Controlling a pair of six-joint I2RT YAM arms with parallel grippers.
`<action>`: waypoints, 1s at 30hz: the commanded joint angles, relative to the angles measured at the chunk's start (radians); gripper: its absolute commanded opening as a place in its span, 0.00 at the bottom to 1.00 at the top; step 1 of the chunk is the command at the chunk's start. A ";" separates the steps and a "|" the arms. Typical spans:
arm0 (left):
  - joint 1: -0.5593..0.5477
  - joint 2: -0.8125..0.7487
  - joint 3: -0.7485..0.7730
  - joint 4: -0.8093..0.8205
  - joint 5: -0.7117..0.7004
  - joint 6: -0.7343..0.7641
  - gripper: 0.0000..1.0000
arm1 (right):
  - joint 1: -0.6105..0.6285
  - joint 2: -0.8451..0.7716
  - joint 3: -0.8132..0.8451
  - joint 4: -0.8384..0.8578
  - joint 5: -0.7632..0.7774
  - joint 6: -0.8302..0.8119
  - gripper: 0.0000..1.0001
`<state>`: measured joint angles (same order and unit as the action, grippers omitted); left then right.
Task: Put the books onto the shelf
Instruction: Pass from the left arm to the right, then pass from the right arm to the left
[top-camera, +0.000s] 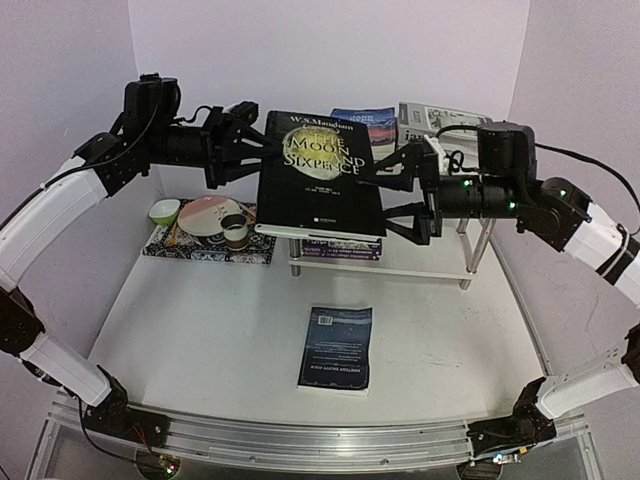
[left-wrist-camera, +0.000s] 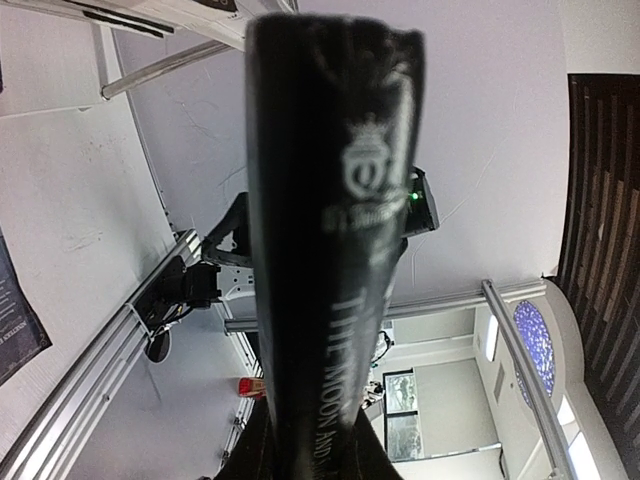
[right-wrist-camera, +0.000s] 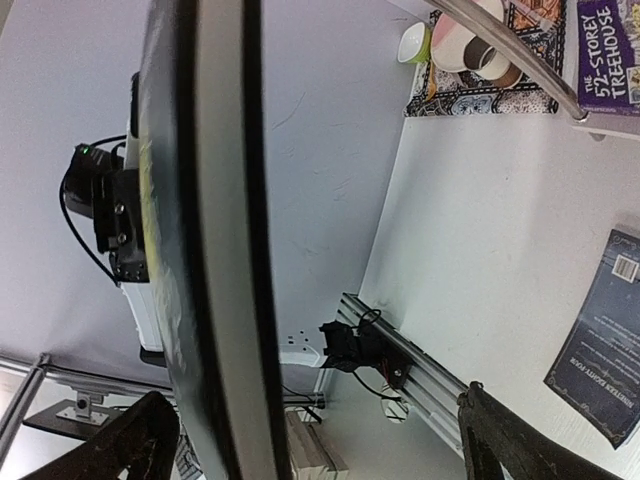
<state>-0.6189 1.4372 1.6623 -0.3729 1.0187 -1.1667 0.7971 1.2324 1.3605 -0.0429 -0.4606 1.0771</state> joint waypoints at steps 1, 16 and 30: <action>-0.063 -0.025 0.088 0.169 0.056 -0.033 0.00 | -0.001 0.023 0.071 0.162 -0.056 0.098 0.93; -0.097 -0.109 -0.069 0.166 -0.172 0.010 0.63 | -0.001 -0.083 -0.017 0.300 0.196 0.140 0.00; -0.479 -0.369 -0.191 -0.253 -0.911 0.571 0.96 | -0.001 -0.032 0.055 0.094 0.358 0.244 0.00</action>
<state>-0.9752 1.0782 1.4097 -0.4202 0.4072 -0.9218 0.7944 1.2346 1.3384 0.0406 -0.1368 1.2648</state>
